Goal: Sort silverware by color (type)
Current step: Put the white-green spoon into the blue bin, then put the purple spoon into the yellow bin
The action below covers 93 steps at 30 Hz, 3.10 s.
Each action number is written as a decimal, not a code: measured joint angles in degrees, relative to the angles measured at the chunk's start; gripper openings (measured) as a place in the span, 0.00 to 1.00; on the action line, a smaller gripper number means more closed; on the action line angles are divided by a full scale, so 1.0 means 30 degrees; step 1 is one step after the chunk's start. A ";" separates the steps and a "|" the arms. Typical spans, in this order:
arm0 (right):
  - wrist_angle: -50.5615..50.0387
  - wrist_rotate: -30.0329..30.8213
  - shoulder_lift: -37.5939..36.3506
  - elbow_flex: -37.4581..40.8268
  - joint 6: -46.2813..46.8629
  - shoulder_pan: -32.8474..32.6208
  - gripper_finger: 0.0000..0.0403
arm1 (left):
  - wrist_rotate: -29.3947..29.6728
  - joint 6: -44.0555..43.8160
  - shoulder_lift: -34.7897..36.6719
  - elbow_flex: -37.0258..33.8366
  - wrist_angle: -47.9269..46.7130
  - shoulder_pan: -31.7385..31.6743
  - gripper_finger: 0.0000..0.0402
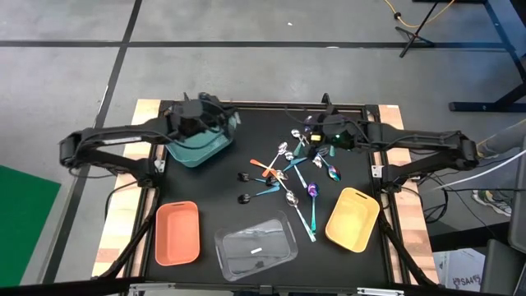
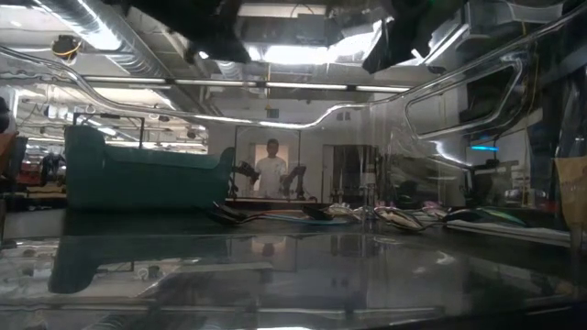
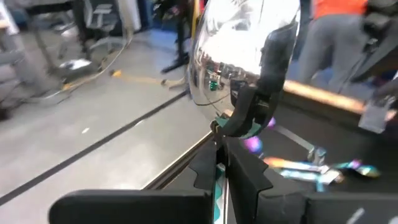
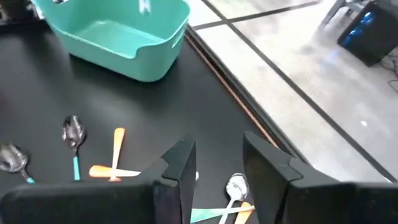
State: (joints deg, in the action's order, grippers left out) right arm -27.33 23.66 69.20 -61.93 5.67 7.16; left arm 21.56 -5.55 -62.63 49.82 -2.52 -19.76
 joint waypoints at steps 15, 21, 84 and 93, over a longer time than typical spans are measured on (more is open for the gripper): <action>-0.0010 -0.0439 -0.0164 0.0000 0.0182 0.1744 0.29 | -0.0888 -0.1607 0.1989 -0.0007 -1.2503 -0.2997 0.04; -0.0607 -0.0714 -0.0164 0.0000 0.0243 0.3437 0.29 | -0.1146 -0.1520 0.0415 -0.0007 -1.3082 -0.3867 0.05; -0.5483 -0.3761 0.3749 0.0015 0.3672 1.1052 0.29 | -0.2129 0.0367 -0.8634 -0.0010 -1.3590 -0.4922 0.20; -0.5539 -0.4307 0.4339 0.0015 0.3672 1.1009 0.29 | -0.2239 -0.0107 -0.5608 -0.0015 -1.3655 -0.4513 0.19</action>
State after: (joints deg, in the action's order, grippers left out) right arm -43.94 10.74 82.22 -61.89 16.69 40.18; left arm 14.84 -5.87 -79.46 49.78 -43.49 -33.30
